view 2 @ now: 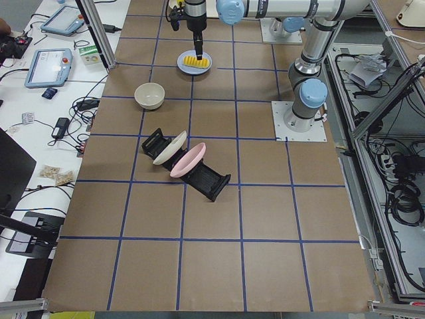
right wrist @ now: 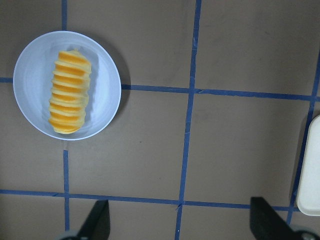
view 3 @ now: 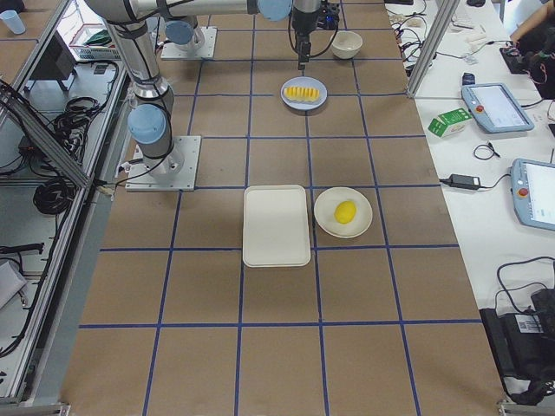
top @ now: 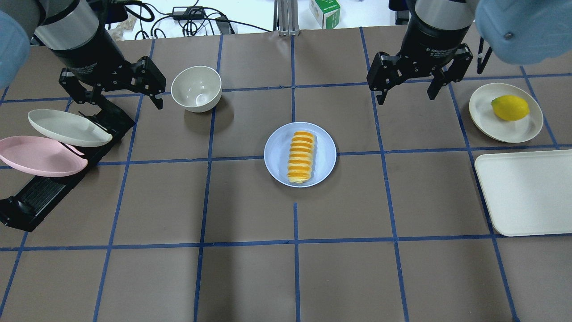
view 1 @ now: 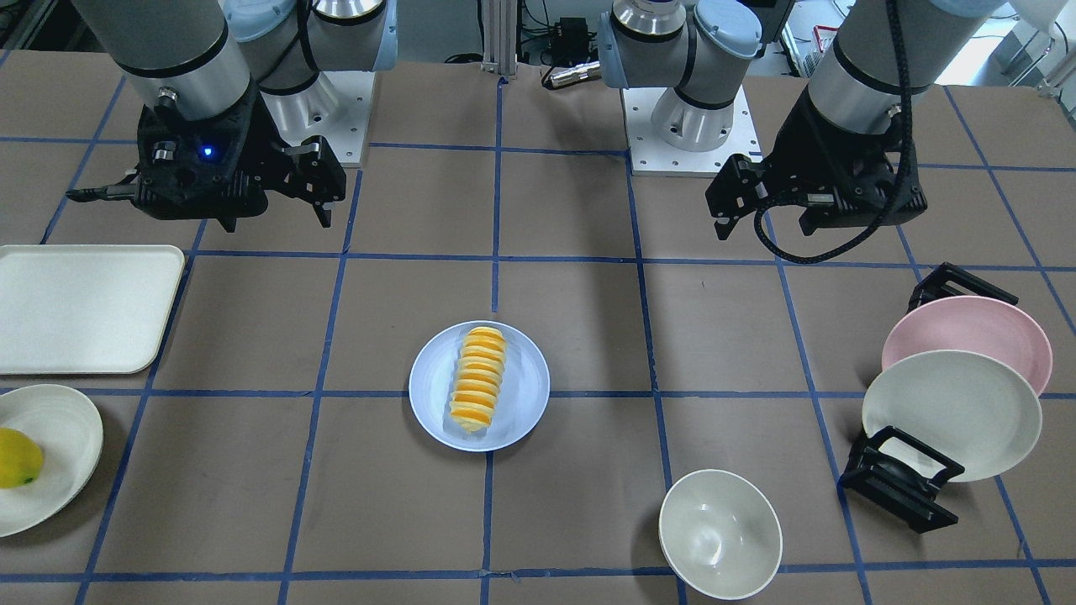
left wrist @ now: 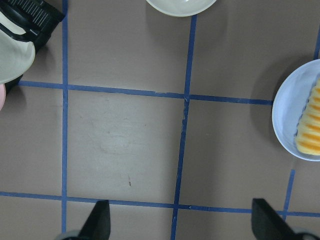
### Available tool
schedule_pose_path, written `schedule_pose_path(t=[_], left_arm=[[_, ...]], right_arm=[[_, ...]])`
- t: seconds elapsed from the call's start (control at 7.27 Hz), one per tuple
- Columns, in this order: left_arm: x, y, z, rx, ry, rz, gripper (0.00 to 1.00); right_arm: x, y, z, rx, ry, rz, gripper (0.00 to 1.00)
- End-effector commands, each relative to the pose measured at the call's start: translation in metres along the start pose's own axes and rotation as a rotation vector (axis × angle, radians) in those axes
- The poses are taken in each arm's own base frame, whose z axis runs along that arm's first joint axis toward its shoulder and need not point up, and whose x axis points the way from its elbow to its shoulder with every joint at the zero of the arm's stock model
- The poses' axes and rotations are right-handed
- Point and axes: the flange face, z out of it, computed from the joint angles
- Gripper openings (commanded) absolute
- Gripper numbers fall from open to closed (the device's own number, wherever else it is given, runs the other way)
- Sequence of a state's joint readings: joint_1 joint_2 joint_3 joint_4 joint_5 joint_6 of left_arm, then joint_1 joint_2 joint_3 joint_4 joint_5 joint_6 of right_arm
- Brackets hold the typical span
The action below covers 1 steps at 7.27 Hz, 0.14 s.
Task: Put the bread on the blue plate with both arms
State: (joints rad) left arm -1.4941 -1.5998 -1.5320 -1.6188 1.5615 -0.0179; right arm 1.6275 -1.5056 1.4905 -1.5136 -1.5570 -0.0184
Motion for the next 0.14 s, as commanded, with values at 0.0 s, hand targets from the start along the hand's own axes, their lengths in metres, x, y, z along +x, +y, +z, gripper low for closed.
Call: schedule_pose_path(t=[0.0], left_arm=[[0.0000,-0.0006,0.0010,-0.002,0.000,-0.001,1.00]], right_arm=[[0.0003,0.0013,0.0015,-0.004,0.003,-0.002,1.00]])
